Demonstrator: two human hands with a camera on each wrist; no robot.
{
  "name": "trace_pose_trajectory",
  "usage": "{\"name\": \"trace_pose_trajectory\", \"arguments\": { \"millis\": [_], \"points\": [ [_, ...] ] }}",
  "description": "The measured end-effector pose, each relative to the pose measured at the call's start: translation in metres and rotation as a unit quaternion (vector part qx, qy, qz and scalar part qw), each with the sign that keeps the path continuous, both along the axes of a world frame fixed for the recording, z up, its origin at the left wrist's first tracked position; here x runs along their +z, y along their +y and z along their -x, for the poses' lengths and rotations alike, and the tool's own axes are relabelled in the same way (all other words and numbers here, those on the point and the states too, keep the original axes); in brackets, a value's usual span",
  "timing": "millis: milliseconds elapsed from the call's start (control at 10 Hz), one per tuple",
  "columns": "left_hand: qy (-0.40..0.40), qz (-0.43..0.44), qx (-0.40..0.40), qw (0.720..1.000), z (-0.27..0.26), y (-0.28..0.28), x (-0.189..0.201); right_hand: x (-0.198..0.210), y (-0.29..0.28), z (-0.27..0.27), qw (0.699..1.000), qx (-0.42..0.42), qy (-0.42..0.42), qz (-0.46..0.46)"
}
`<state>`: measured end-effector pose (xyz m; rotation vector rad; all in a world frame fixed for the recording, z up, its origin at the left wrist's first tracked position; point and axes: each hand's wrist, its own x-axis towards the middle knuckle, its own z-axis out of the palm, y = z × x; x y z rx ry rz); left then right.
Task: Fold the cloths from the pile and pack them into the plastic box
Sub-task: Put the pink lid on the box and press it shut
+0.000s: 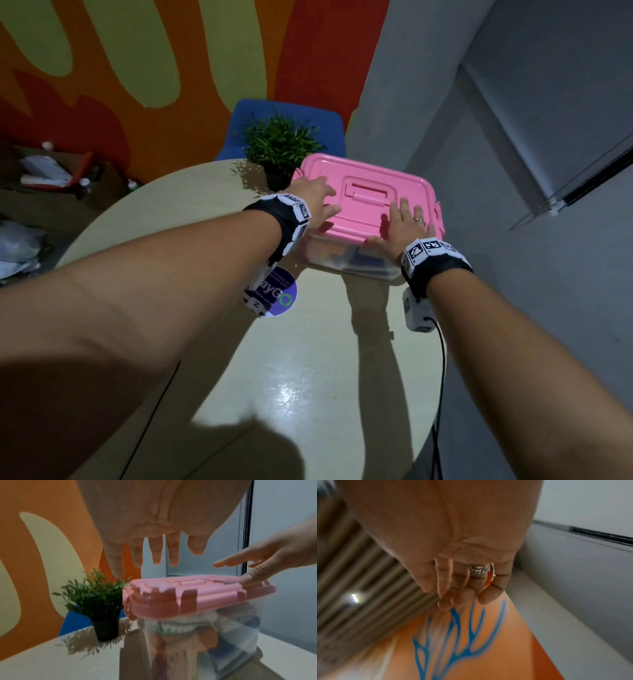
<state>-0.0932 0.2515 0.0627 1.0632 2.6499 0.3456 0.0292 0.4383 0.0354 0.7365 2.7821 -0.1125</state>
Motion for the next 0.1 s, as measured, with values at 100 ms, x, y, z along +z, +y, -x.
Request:
{"name": "trace_pose_trajectory", "arguments": {
  "millis": [100],
  "points": [
    [0.013, -0.06, -0.003, 0.998, -0.0048, -0.012, 0.0378, 0.0403, -0.0235, -0.0034, 0.998, 0.044, 0.044, 0.011]
  ]
}}
